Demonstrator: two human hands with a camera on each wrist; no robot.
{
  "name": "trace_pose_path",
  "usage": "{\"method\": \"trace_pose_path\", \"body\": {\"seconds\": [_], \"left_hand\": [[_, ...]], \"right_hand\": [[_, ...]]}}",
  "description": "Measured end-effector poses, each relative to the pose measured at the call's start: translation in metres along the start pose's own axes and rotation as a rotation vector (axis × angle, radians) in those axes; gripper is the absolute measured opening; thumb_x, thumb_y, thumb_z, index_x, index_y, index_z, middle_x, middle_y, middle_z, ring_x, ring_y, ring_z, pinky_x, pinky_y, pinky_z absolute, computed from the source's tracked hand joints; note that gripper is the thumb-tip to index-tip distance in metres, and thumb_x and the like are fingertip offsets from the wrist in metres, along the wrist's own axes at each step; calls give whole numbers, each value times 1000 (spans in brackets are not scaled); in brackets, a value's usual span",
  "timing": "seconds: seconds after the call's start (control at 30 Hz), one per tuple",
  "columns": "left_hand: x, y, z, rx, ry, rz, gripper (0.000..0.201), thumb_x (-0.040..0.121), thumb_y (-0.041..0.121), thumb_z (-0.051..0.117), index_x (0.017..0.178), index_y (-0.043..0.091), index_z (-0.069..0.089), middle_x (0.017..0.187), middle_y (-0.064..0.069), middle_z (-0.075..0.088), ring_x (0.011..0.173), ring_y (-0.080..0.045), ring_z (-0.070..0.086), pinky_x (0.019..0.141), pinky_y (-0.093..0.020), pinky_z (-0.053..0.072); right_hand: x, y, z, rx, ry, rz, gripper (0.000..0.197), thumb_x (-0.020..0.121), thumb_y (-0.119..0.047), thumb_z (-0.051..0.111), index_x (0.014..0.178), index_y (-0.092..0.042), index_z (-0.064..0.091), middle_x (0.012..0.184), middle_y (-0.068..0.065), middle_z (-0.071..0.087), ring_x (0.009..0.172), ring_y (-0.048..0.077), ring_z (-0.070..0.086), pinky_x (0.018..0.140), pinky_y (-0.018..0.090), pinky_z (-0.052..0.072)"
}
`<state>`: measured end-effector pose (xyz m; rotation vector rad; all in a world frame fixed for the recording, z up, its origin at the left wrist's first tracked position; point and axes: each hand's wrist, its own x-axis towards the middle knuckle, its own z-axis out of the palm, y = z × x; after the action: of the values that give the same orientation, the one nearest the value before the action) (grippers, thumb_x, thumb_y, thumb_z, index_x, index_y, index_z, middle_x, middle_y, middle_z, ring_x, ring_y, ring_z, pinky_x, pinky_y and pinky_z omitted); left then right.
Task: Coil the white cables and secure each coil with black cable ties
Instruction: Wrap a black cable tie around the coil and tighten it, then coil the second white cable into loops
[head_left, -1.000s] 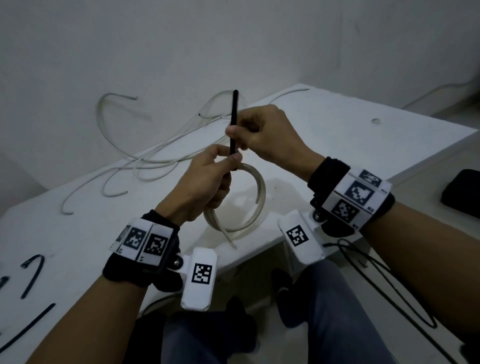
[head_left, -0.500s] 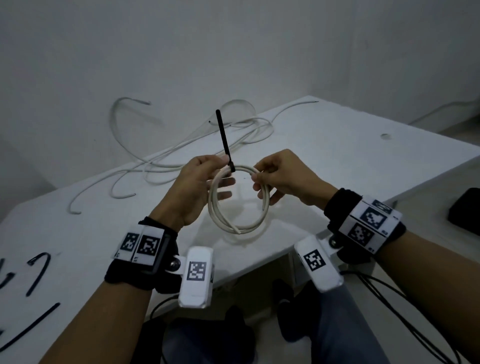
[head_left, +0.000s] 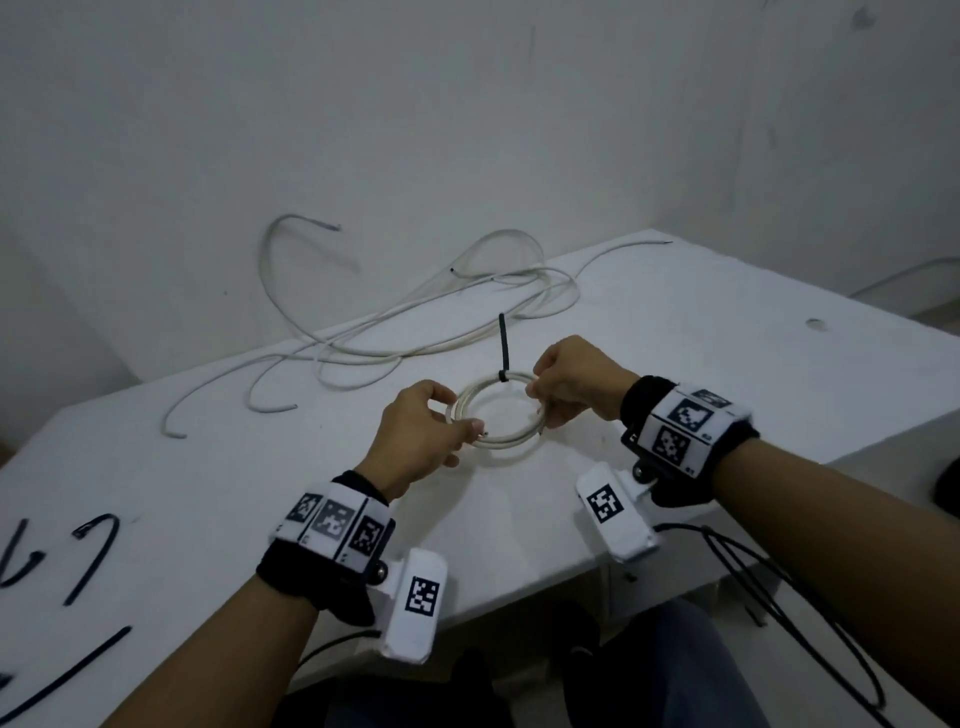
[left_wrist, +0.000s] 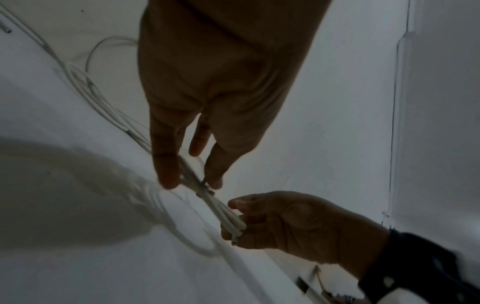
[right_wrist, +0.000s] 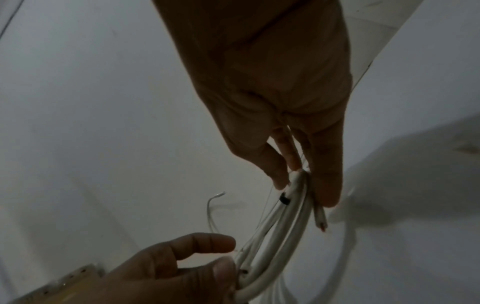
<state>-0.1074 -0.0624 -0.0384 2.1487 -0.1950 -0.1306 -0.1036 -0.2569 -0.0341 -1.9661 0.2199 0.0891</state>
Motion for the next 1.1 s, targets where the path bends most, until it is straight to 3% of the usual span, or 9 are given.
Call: {"method": "trace_pose_path", "body": {"seconds": [0.13,0.2,0.3,0.43,0.5,0.57,0.7,0.87,1.1], "left_hand": [[8,-1,1,302,-52,-6,54,73,24,82,119,13,57,108,-5,59,89,-24,64,81,-35,56],[9,-3,2,406,-95,29,54,73,24,82,120,11,60,111,-4,58,96,-18,60,80,-24,49],[10,-5,3,451,-154,53,47,75,20,81,117,10,63,108,-3,65,89,-12,59,73,-17,43],[11,-4,5,532,-209,89,42,78,19,77,118,12,65,112,-6,66,91,-13,61,76,-19,45],[12,-3,6,581,-240,104,40,81,19,74,118,11,65,115,-7,66,95,-15,62,78,-20,46],[12,-3,6,607,-262,106,43,82,22,73,122,12,62,119,-7,65,102,-17,62,83,-21,47],[11,-1,1,577,-277,99,51,86,27,69,133,15,53,124,-6,62,108,-17,60,86,-21,44],[12,1,-7,540,-352,63,52,86,34,69,132,18,54,125,-3,62,111,-16,59,92,-25,46],[29,7,-33,486,-186,111,42,85,37,69,121,16,61,115,0,64,97,-10,58,76,-18,40]], "right_hand": [[9,-6,8,-203,-19,-15,40,83,2,61,54,-10,35,53,4,39,47,18,41,60,31,43],[10,-5,11,-338,-1,-30,34,82,-1,60,59,-10,36,59,6,40,52,18,40,55,27,37],[4,-1,11,-463,34,-24,7,86,-7,59,90,-3,55,84,11,55,69,24,55,49,26,46],[-3,4,12,-502,-73,-19,30,85,-7,65,114,-5,57,91,10,60,64,18,58,49,24,53],[-3,6,13,-566,-78,-36,35,84,-7,66,117,-8,56,103,10,58,68,20,59,58,28,57],[-3,5,13,-609,-78,-42,37,84,-6,64,120,-8,56,109,12,59,71,21,60,67,31,59],[-4,-1,5,-557,-128,-15,38,86,-8,65,122,-5,54,94,12,66,62,16,60,60,24,54],[-7,-8,6,-808,-195,-49,36,92,-18,56,124,-2,52,113,14,65,93,26,67,77,30,52],[15,-25,-11,-706,-85,-115,21,92,-19,53,111,-11,59,97,10,65,79,23,68,56,26,50]]}}
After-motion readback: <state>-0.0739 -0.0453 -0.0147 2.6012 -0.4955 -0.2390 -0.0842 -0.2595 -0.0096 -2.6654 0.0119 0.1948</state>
